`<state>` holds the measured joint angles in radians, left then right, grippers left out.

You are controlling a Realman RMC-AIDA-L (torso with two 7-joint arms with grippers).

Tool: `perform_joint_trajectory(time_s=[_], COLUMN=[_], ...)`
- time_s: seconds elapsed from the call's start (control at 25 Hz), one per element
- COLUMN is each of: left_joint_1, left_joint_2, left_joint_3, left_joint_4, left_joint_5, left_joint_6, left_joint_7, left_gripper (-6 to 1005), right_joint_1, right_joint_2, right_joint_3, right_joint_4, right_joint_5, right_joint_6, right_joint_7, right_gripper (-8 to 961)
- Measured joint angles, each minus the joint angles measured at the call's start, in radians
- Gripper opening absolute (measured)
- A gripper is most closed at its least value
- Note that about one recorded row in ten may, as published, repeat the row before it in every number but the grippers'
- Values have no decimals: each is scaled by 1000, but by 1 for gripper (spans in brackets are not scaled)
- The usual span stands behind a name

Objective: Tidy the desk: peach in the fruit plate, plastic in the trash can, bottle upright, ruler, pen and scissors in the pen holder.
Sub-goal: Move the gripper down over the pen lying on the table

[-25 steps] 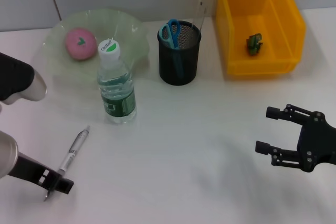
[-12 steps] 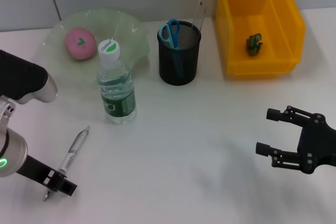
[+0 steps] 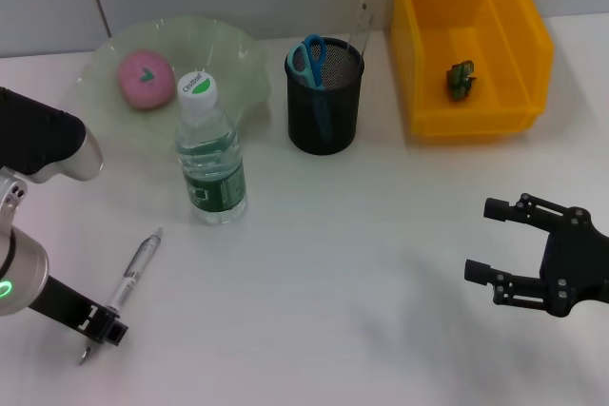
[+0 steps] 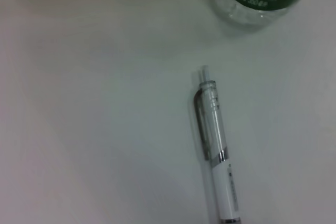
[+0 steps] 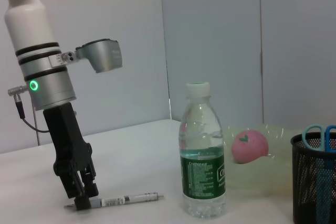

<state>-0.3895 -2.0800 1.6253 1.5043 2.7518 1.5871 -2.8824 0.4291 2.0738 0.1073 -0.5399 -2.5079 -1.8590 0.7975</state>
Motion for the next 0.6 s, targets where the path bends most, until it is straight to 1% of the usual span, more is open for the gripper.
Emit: perform_joint_trajectory(time_s=[0.08, 0.28, 0.36, 0.6], left_joint_1=[-2, -13, -29, -48], left_joint_2=[0, 0, 0, 0], left_joint_3=[-5, -8, -9, -11], left_joint_4=[-1, -21, -52, -79], left_joint_5=[0, -3, -8, -15], left_joint_6=[0, -5, -6, -11], left_joint_7=[0, 0, 0, 0], left_gripper=[468, 467, 466, 456], right_joint_1=[0, 0, -1, -1], right_joint_2=[0, 0, 0, 0], right_joint_3=[0, 0, 0, 0], right_joint_4=[0, -1, -2, -5], right_joint_5=[0, 0, 0, 0], right_joint_6=[0, 0, 0, 1], right_joint_7=[0, 0, 0, 0], right_gripper=[825, 825, 826, 825])
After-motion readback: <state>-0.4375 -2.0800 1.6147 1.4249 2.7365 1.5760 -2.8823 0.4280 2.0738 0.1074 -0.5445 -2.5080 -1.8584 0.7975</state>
